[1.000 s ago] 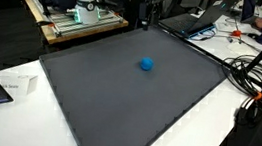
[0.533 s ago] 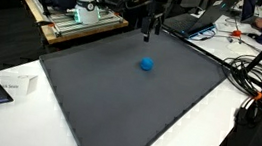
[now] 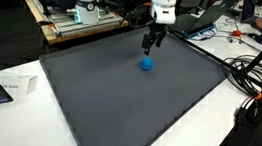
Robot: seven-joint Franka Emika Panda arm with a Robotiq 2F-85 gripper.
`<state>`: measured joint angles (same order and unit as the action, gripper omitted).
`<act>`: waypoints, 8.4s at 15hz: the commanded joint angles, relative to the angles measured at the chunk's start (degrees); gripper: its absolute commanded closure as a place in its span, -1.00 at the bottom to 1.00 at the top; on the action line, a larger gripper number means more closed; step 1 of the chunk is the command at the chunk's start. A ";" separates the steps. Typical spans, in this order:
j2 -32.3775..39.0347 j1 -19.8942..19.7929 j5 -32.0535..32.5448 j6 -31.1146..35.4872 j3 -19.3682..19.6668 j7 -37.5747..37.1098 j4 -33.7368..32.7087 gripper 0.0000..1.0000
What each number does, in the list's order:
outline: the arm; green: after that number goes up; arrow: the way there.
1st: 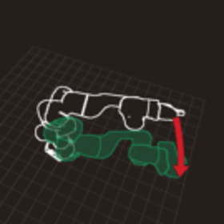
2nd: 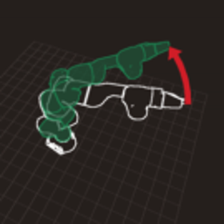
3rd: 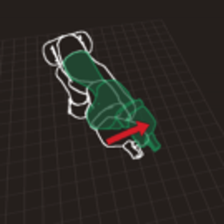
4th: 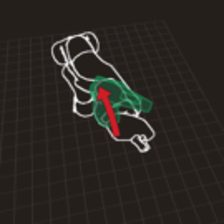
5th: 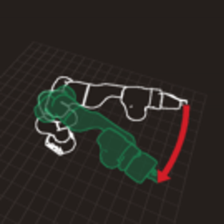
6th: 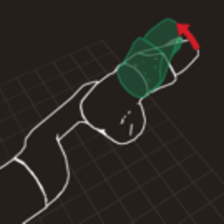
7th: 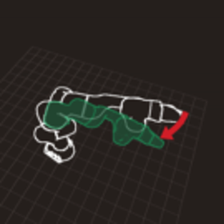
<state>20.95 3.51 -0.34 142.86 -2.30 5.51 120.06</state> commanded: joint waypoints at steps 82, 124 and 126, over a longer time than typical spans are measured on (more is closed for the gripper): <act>1.92 3.43 4.42 -21.22 2.39 -19.29 -11.99 -1.00; 45.75 1.34 -8.40 -74.07 4.32 -79.48 -85.17 -1.00; 45.81 1.34 -8.40 -74.10 4.31 -79.60 -85.36 -1.00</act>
<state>66.76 4.84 -8.74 68.76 2.01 -74.10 34.69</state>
